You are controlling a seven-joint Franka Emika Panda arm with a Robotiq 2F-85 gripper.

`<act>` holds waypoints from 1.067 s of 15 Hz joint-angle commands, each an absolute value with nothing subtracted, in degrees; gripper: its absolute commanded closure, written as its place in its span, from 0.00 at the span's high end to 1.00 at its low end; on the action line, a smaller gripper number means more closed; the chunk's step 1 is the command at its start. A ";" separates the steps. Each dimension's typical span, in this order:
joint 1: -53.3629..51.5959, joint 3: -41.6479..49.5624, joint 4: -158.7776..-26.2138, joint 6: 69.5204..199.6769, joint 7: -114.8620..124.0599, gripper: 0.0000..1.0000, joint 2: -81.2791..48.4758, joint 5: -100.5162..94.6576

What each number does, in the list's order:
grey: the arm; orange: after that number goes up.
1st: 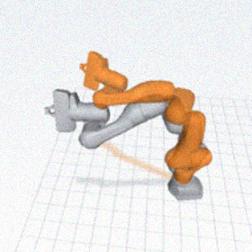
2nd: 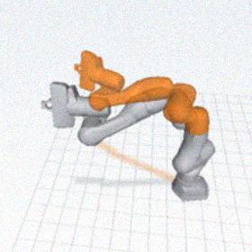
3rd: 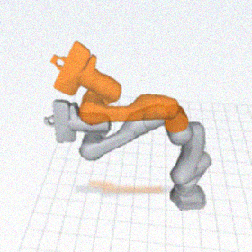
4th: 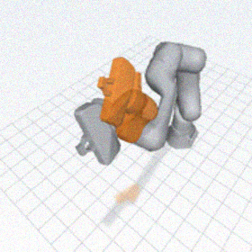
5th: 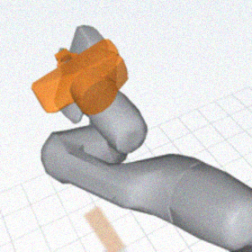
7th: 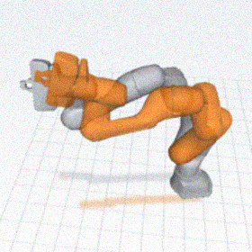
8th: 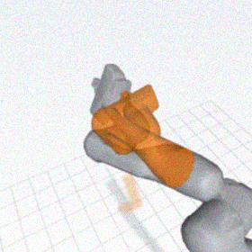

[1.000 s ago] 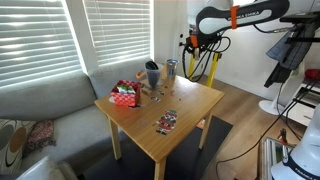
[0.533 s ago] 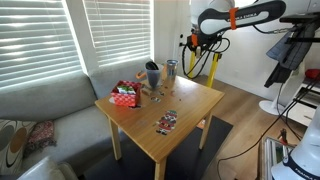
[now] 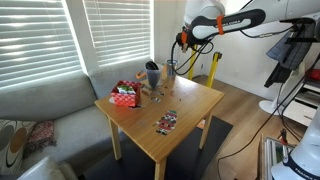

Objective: Put one wooden block in the silver cup

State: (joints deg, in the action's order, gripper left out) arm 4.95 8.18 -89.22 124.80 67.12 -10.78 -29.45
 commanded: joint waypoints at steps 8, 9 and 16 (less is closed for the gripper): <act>4.20 9.86 -71.74 123.03 63.84 0.07 -26.16 -23.57; 4.15 9.90 -70.74 122.39 63.41 0.07 -27.06 -22.69; 2.01 10.63 -70.31 116.82 62.55 0.55 -28.64 -22.57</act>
State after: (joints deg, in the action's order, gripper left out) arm 3.31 9.51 -72.10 120.24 64.24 -27.68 -23.99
